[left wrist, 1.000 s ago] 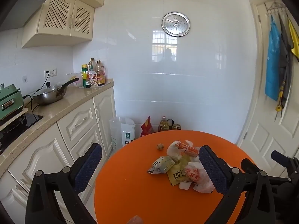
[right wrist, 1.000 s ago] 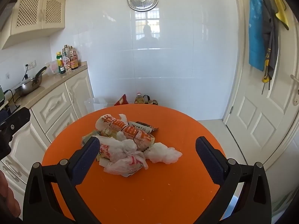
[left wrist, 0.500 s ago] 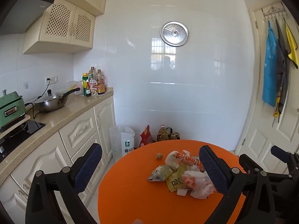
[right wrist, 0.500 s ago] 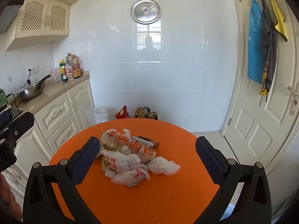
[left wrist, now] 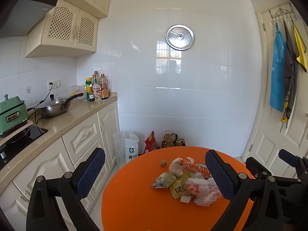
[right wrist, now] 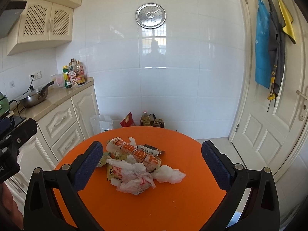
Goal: Collect trash
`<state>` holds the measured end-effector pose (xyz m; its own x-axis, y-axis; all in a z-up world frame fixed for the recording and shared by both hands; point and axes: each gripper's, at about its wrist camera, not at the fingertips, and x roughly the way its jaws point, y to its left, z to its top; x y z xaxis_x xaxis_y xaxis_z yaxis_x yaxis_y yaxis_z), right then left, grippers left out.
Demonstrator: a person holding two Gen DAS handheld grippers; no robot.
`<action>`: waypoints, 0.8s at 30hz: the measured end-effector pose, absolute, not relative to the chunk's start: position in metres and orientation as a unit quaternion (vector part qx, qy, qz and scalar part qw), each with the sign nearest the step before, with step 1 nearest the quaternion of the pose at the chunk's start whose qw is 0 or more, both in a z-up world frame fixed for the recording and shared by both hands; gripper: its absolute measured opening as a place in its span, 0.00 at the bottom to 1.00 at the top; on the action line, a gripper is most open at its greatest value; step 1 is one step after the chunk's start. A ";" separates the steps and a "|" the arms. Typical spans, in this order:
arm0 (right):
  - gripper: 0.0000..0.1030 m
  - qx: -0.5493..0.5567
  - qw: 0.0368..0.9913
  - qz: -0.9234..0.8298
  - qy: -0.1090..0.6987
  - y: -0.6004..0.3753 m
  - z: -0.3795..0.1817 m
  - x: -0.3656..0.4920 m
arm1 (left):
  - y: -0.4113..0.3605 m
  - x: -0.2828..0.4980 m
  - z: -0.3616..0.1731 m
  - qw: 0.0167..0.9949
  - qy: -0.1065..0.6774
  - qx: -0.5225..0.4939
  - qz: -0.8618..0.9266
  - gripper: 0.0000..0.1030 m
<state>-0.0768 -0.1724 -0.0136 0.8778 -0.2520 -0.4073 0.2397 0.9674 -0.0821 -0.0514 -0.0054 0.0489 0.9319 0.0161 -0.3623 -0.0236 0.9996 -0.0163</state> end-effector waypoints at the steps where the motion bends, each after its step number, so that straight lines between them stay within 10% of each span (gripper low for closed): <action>1: 1.00 -0.015 0.969 -0.127 0.212 -0.172 -0.014 -0.077 | -0.005 -0.051 0.048 0.983 0.184 -0.010 0.010 0.99; 24: 1.00 -0.045 0.950 -0.103 0.293 -0.161 -0.067 -0.020 | 0.027 0.016 0.005 0.971 0.236 -0.032 0.012 0.99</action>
